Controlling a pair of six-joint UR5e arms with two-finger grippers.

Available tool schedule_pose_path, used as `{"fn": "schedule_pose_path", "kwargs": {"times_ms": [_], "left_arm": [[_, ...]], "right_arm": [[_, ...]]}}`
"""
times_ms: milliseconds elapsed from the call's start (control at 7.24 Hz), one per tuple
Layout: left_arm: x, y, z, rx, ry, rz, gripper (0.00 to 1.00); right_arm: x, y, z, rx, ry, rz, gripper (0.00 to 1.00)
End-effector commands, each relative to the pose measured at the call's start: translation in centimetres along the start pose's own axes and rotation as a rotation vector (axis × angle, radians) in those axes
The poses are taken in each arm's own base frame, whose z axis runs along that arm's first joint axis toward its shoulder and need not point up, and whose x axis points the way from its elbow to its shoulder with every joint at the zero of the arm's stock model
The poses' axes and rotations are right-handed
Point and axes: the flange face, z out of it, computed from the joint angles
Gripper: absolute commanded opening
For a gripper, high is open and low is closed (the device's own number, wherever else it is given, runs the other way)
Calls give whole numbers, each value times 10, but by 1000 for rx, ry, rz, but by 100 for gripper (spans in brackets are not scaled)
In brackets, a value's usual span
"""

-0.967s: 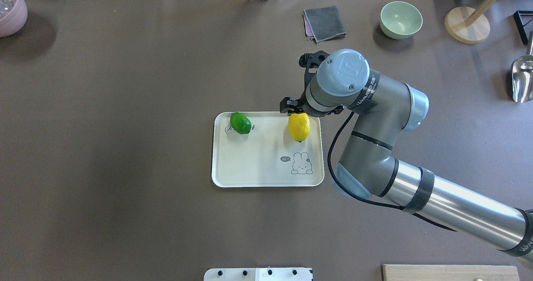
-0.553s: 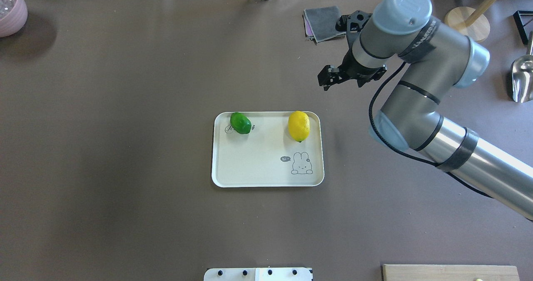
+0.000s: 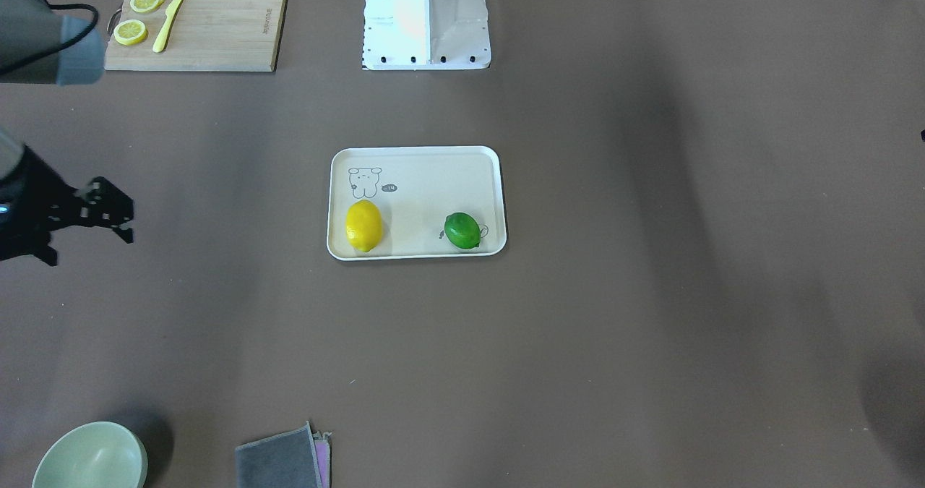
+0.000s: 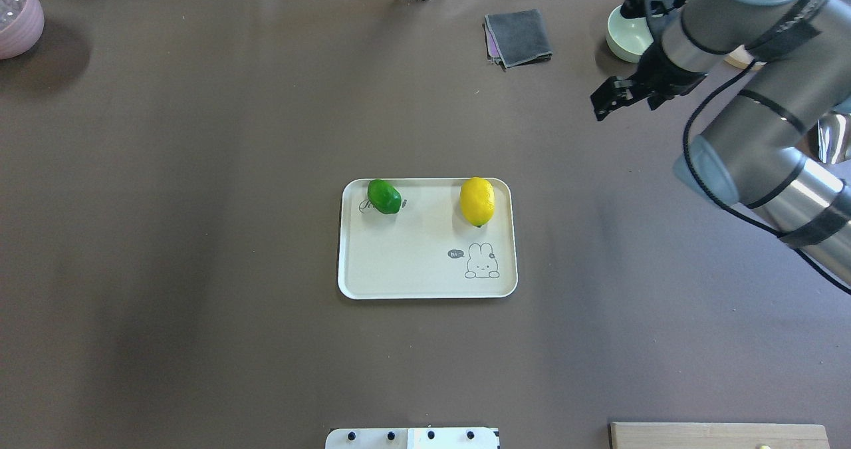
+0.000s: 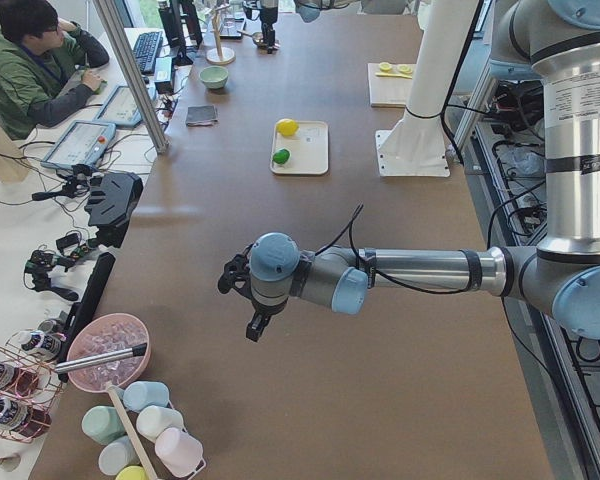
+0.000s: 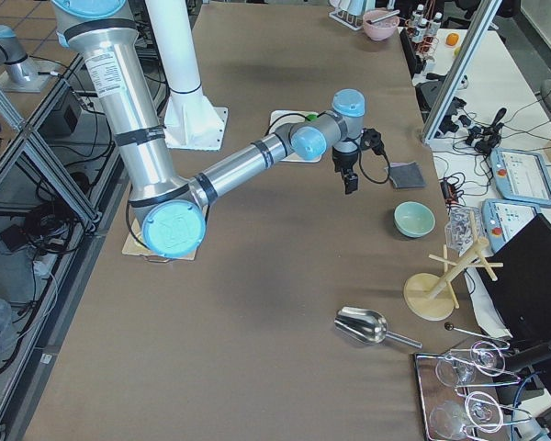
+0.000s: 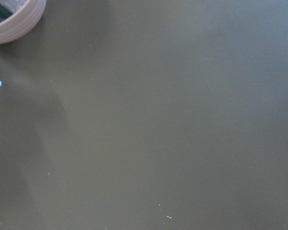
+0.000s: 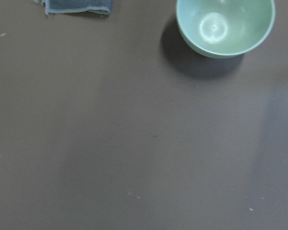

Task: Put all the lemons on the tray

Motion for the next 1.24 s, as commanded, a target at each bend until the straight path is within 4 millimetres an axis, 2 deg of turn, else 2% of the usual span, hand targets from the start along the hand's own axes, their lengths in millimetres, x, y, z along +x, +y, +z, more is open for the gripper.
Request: {"fn": "schedule_pose_path", "kwargs": {"times_ms": [0, 138, 276, 414, 553, 691, 967, 1105], "left_arm": [[-18, 24, -10, -24, -2, -106, 99], [-11, 20, -20, -39, 23, -143, 98], [-7, 26, -24, -47, 26, -153, 98], [-9, 32, -30, -33, 24, -164, 99], [-7, 40, -35, -27, 21, -170, 98], [-6, 41, -36, -27, 21, -170, 98], [-5, 38, -37, -25, 17, -163, 98], [-7, 40, -35, -31, 14, -170, 98]], "right_arm": [[108, 86, -3, -8, 49, -10, 100], [146, 131, 4, -26, 65, 42, 100], [171, 176, 15, -67, 79, 92, 100], [190, 205, 12, -81, 90, 131, 100], [209, 218, -11, -50, 26, 176, 100], [214, 222, -21, -59, -13, 196, 100], [232, 234, -26, -126, -14, 74, 100], [242, 241, -33, -189, 62, 40, 100]]}}
